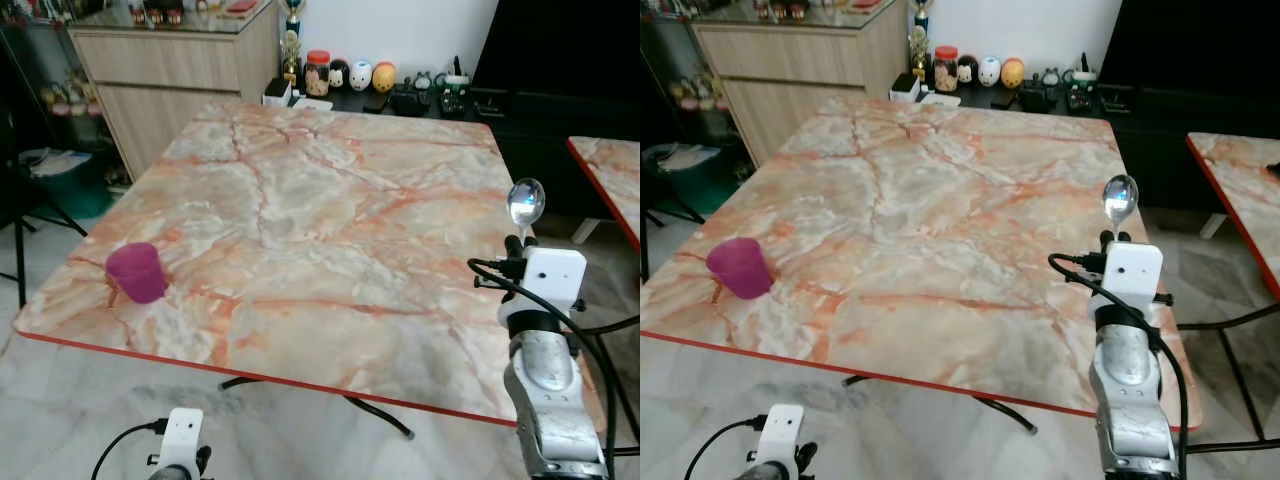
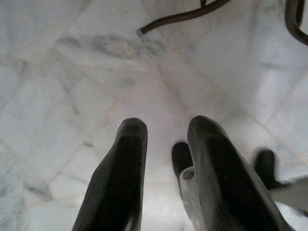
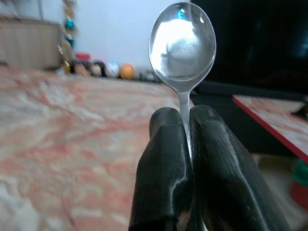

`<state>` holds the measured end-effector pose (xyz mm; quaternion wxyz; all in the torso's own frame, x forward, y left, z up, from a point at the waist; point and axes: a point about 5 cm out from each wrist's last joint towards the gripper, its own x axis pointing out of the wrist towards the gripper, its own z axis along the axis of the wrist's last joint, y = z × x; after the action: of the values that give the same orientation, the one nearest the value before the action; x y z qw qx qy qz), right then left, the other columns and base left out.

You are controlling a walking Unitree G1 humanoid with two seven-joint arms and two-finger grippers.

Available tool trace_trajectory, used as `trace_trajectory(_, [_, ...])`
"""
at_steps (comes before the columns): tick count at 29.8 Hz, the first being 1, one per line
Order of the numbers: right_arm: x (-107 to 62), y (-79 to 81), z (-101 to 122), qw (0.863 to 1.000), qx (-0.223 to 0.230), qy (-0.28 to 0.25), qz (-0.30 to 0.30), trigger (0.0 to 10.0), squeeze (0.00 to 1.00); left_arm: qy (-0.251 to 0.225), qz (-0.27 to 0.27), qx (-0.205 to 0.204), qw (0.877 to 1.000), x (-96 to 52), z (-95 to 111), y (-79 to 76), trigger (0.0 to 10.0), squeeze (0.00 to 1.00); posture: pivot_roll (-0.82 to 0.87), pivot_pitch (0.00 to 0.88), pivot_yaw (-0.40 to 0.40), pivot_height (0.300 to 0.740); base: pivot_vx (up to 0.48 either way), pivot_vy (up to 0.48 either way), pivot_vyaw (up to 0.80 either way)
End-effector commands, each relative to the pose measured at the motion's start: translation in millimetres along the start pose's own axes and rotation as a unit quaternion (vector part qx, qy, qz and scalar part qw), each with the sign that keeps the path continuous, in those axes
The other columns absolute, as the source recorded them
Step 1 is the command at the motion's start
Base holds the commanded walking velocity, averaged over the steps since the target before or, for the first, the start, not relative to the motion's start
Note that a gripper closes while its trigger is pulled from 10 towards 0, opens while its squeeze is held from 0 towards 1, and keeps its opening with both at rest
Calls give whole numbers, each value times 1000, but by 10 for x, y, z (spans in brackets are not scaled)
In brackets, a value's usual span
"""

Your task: Setting the table

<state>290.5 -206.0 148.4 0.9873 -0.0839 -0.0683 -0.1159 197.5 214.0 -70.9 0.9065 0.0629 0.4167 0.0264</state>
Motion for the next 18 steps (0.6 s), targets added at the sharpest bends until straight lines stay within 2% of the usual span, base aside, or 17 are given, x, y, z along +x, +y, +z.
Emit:
trace_trajectory(1, [10,-70,34,1000,-5,-8,-13,10000,0,2,-2,6,1000,-2,-12,-15,10000,0,-15,0,-18,740,0,-292,0])
trace_trajectory(6, [26,-95,53,1000,-7,-13,-17,10000,0,4,-1,8,1000,-7,-29,3,10000,0,-15,0,-18,740,0,-293,0])
trace_trajectory(9, [51,-143,72,1000,-5,-16,-26,10000,0,11,3,12,1000,-34,-108,79,10000,0,-14,0,-17,740,0,-301,0])
trace_trajectory(13, [66,-144,61,1000,2,-12,-26,10000,0,13,12,0,1000,-48,-142,122,10000,0,-12,0,-19,740,0,-303,0])
trace_trajectory(18, [77,-123,49,1000,8,-6,-26,10000,0,9,5,3,1000,-42,-126,83,10000,0,-13,0,-20,740,0,-329,-701])
